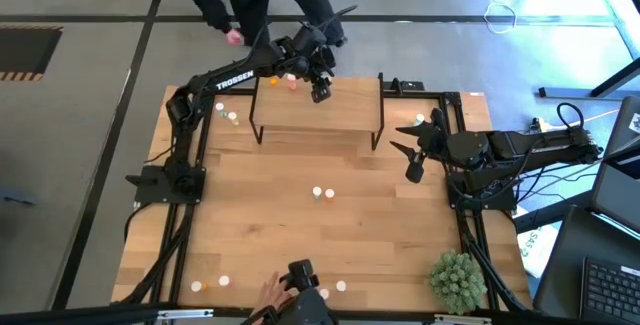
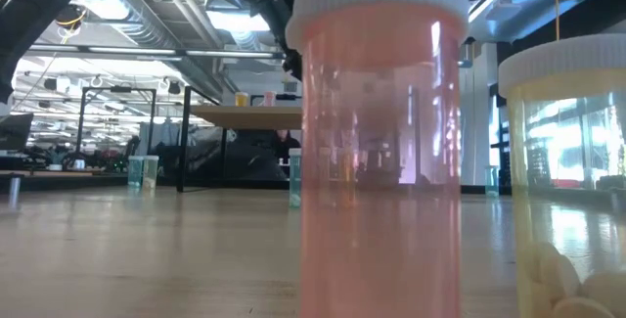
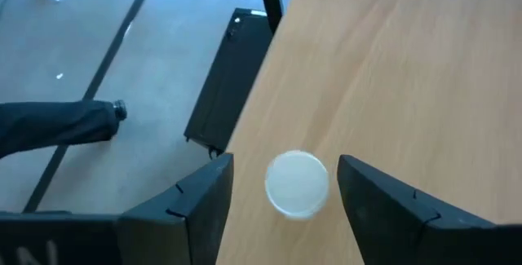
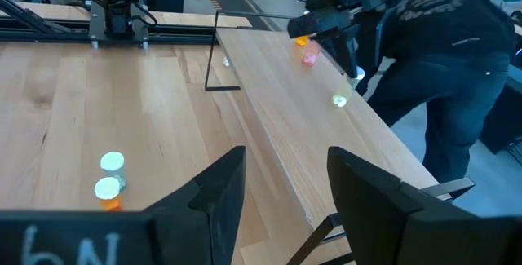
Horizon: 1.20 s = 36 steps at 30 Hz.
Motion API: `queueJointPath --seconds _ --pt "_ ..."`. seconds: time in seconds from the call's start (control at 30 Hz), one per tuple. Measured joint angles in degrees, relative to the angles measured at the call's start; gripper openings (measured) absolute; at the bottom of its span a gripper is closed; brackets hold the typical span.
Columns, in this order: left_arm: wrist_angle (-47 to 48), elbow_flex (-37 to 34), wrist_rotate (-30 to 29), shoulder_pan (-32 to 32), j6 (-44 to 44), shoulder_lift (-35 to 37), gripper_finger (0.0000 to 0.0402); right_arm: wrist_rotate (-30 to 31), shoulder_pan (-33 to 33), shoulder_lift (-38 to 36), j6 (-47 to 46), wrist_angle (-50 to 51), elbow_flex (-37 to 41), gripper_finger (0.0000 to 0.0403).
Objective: Pick and place medicine bottles onto shelf by color
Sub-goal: Put the top right blue pill bottle on the shelf
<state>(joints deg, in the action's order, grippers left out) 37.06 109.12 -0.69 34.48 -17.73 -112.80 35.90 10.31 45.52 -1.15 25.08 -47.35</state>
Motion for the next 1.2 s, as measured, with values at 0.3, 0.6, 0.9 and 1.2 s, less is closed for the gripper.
queueJointPath --seconds 0.3,0.6,0.9,1.2 --pt "-0.3 0.0 -0.3 -0.6 -0.9 0.8 0.0215 0.0 0.0 0.0 0.0 0.0 0.0 0.0177" --pt "1.4 0.0 -2.0 -0.5 -5.2 5.6 0.0215 0.0 0.0 0.0 0.0 0.0 0.0 0.0177" --pt "14.4 0.1 -5.0 0.4 -3.1 11.8 0.0215 0.0 0.0 0.0 0.1 0.0 0.0 0.0177" --pt "30.7 0.1 -2.2 -0.8 2.5 15.2 0.0215 0.0 0.0 0.0 0.1 0.0 0.0 0.0177"
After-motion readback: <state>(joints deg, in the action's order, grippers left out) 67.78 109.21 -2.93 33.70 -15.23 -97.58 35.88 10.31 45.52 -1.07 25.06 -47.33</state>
